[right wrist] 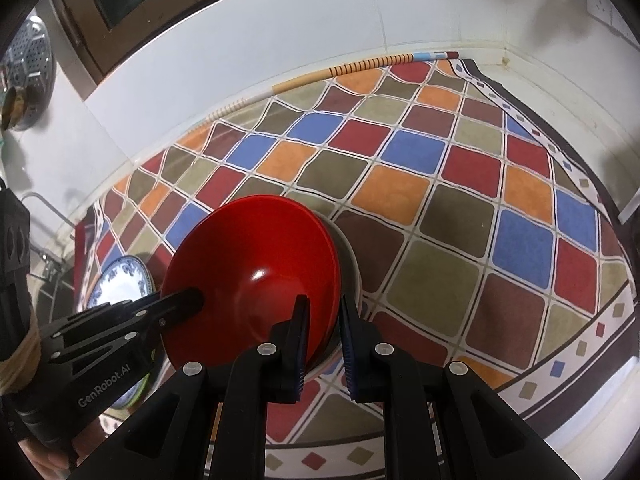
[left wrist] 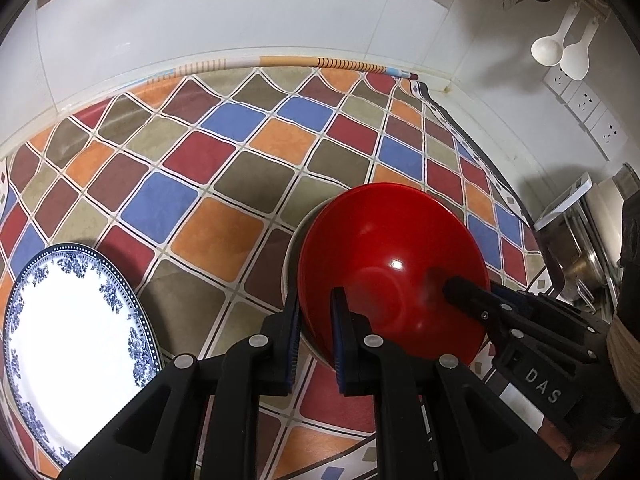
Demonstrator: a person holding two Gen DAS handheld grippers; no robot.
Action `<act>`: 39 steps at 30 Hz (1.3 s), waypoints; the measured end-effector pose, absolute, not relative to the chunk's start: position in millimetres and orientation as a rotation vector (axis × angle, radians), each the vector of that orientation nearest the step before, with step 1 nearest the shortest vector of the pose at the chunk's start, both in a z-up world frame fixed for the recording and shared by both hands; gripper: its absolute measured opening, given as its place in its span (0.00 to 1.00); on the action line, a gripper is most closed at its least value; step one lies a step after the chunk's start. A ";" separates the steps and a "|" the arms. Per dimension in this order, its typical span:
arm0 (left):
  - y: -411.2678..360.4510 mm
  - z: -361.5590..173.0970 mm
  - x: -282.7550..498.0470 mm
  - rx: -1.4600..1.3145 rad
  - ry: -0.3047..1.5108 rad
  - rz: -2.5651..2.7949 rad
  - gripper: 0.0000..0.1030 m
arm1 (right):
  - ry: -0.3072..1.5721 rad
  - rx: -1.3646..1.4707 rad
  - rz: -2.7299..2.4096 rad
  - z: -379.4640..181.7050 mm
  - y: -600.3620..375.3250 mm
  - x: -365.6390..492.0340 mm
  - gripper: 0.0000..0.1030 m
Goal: Organize plates and bowls
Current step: 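Carry the red bowl with both tools and lower it into the white bowl, then grip the nested bowl stack rims with the left tool while the right tool grips too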
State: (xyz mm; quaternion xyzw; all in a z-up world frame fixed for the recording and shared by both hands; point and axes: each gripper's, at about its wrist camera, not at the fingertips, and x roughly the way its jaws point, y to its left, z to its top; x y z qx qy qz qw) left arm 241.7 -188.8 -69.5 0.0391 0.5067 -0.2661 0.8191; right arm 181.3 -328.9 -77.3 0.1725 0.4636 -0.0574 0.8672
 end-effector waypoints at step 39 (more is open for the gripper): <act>-183.2 -71.5 249.6 0.112 1.084 -0.528 0.38 | 0.916 0.350 -0.181 -72.7 -334.7 182.4 0.52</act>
